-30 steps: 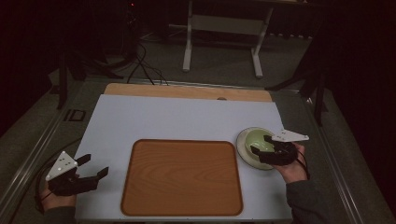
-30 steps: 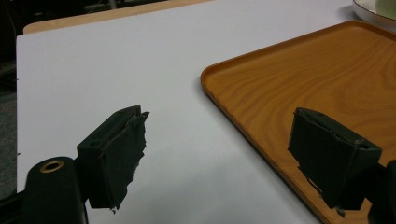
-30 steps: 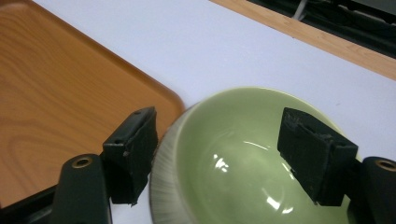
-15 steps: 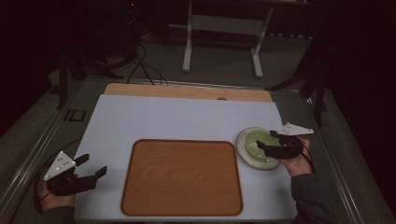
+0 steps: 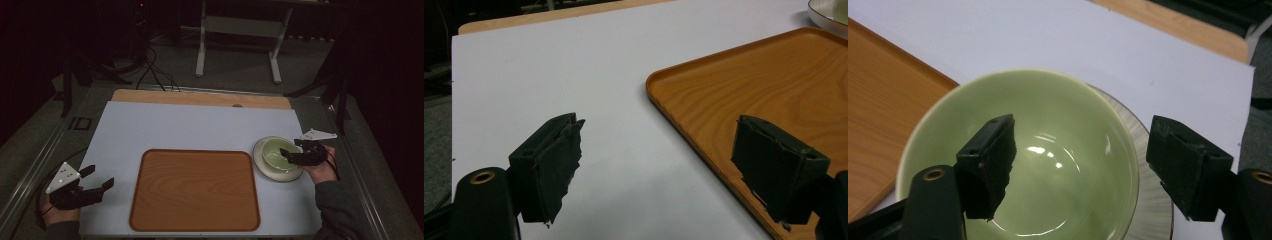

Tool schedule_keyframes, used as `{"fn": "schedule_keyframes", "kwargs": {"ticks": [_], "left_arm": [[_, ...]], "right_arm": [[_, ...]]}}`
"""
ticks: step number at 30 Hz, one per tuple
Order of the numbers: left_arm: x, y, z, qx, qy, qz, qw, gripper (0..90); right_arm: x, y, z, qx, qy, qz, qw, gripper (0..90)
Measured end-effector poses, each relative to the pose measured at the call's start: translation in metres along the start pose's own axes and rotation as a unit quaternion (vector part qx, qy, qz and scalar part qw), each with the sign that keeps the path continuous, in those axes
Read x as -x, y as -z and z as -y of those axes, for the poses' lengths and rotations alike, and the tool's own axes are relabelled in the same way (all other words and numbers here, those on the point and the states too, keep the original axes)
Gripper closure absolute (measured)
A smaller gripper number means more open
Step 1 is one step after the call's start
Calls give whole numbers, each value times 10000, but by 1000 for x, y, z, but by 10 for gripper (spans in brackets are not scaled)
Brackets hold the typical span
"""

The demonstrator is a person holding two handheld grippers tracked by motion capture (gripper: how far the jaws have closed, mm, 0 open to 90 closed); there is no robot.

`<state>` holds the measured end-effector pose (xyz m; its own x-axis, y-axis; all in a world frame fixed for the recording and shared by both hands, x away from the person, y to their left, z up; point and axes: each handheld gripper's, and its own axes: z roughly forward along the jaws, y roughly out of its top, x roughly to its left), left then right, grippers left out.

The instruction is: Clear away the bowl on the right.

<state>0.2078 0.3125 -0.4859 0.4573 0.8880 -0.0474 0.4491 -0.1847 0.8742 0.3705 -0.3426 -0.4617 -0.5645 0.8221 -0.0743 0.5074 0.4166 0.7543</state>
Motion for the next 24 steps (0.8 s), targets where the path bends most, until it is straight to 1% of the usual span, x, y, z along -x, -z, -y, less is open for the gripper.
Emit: {"fn": "schedule_keyframes", "kwargs": {"ticks": [2,3,4,5,7,8,9,10,11,12,13,16,17,18,19,20,21,23,24], "left_arm": [[0,0,0,2,5,5,10000,194],[0,0,0,5,6,4,10000,195],[0,0,0,12,11,-1,10000,195],[0,0,0,26,18,1,10000,195],[-1,1,0,33,20,-5,10000,196],[-1,1,0,37,20,-6,10000,196],[-1,1,0,42,18,-7,10000,196],[0,1,0,46,13,-8,10000,196],[0,1,0,46,13,-8,10000,196],[0,1,0,47,12,-12,10000,196],[0,1,0,45,7,-19,10000,196],[-1,1,0,42,3,-21,10000,199],[-1,1,0,45,0,-20,10000,199],[-1,1,0,48,-1,-20,10000,199],[-1,2,0,52,1,-24,10000,199],[-1,2,0,55,-5,-22,10000,199],[-1,2,0,60,3,-25,10000,199],[-1,2,0,57,6,-28,10000,199],[-1,2,0,57,6,-28,10000,199]], "right_arm": [[2,-2,2,-35,-59,-9,10000,289],[3,-6,4,-119,-110,-8,9999,302],[3,-6,4,-119,-110,-8,9999,302],[4,-9,6,-197,-136,-11,9997,325],[4,-10,6,-231,-160,-7,9996,339],[6,-13,8,-323,-232,-7,9992,381],[6,-13,8,-323,-232,-7,9992,381],[8,-16,9,-425,-341,-68,9985,441],[8,-16,9,-425,-341,-68,9985,441],[11,-18,10,-467,-415,-96,9980,482],[11,-18,10,-467,-415,-96,9980,482],[14,-17,10,-516,-493,-121,9974,530],[15,-19,10,-589,-533,-138,9967,542],[15,-19,10,-589,-533,-138,9967,542],[17,-22,12,-672,-594,-120,9959,540],[17,-22,12,-672,-594,-120,9959,540],[18,-26,16,-755,-671,-156,9948,562],[19,-29,18,-780,-791,-231,9935,585],[19,-29,18,-780,-791,-231,9935,585]]}}
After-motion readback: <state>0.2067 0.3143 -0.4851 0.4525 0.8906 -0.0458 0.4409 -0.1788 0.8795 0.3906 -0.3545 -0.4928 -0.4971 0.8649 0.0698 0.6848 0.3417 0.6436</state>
